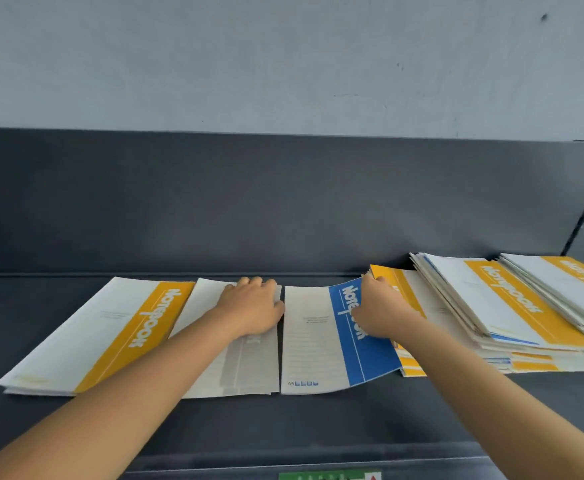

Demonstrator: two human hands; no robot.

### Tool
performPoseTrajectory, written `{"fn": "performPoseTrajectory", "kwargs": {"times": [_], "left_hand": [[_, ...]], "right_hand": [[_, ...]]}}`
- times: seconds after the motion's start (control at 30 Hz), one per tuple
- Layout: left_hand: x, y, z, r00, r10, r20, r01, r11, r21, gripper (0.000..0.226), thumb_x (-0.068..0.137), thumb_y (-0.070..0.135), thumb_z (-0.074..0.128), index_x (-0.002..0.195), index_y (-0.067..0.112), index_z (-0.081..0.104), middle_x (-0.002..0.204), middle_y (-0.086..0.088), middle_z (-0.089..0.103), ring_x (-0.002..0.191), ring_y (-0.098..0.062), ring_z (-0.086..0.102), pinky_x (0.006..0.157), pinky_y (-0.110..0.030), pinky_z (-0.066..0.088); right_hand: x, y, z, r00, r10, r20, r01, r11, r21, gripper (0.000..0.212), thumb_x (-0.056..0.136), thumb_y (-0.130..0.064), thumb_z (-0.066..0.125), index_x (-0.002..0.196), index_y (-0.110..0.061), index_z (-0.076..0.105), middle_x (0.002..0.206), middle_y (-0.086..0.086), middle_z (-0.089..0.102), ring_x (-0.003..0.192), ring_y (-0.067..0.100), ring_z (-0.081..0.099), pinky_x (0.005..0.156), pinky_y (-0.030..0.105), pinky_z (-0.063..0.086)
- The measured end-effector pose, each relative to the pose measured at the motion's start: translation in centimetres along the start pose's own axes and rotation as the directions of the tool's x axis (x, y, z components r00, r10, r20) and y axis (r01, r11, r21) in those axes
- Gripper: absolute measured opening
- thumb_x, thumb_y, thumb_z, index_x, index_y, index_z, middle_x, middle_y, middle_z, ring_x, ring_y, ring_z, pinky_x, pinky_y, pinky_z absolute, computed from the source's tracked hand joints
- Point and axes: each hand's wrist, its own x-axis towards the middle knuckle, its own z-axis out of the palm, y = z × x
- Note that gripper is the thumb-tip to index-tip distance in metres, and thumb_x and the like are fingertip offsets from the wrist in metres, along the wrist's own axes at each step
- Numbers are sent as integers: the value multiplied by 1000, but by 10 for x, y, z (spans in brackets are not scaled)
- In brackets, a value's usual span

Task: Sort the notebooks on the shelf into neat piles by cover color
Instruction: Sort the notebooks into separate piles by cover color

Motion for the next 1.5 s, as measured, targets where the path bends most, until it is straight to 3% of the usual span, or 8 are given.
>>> {"fn": "performPoseTrajectory", "kwargs": {"times": [0.27, 0.43, 0.6, 0.77, 0.93, 1.07, 1.3, 1.5], "left_hand": [[-1, 3, -5, 1000, 6, -21, -5, 1000, 25, 38, 98, 32, 32, 128, 11, 44, 135, -10, 47, 125, -29, 41, 100, -39, 34], [-2, 19, -14, 993, 32, -115, -35, 999, -24, 21, 96, 26, 32, 107, 13, 44, 117, -4, 50, 117, -25, 43, 95, -36, 35], [-2, 73, -32, 970, 139, -202, -167, 978, -129, 44, 100, 41, 35, 132, 13, 46, 139, -1, 48, 130, -23, 40, 103, -36, 35], [10, 149, -41, 977, 150, -153, -209, 828, -520, 44, 95, 48, 49, 130, 21, 51, 128, 3, 55, 117, -17, 51, 95, -34, 44], [31, 221, -36, 989, 133, -64, -135, 644, -753, 26, 88, 42, 60, 82, 18, 51, 73, -5, 45, 68, -18, 45, 63, -30, 34], [39, 236, -33, 996, 30, -87, -85, 663, -744, 18, 83, 28, 70, 88, 17, 57, 85, 0, 64, 73, -13, 56, 50, -20, 35], [15, 194, -47, 987, -117, -107, -64, 325, -944, 24, 88, 2, 56, 111, 4, 62, 106, -13, 69, 93, -25, 66, 70, -33, 50], [-22, 103, -69, 983, -125, -137, -90, 323, -942, 23, 90, 5, 60, 112, 10, 65, 106, -2, 73, 96, -20, 70, 80, -35, 55]], "right_hand": [[-5, -5, 25, 979, -181, 97, 204, 911, -359, 30, 100, -19, 35, 122, -7, 52, 122, 9, 52, 110, 22, 50, 94, 29, 39], [0, 8, 30, 951, -298, 79, 282, 739, -612, 40, 102, -25, 27, 133, -10, 47, 139, 13, 43, 136, 34, 27, 118, 51, 7], [9, 47, -11, 922, -280, -267, 138, 883, -449, 38, 99, -36, 29, 126, -18, 50, 130, 4, 51, 127, 24, 41, 113, 42, 22], [-5, 124, -67, 959, 53, -279, -157, 917, -366, 35, 101, -26, 26, 117, -12, 54, 123, 10, 57, 117, 29, 50, 97, 40, 37], [-13, 161, -77, 991, 127, 48, -119, 983, -136, 29, 102, -14, 25, 104, -5, 52, 118, 18, 58, 98, 30, 54, 81, 34, 40], [-14, 166, -72, 998, 43, 46, -42, 999, -18, 34, 103, -15, 24, 120, -4, 51, 119, 15, 57, 108, 33, 54, 93, 38, 41], [-13, 135, -65, 983, -170, -65, 178, 973, 145, 50, 100, -44, 32, 144, -21, 35, 150, 5, 32, 137, 27, 29, 111, 37, 23], [-14, 61, -54, 989, -75, -124, 123, 889, 441, 70, 87, -49, 59, 145, -28, 26, 152, -2, 23, 126, 23, 43, 92, 36, 42]]}}
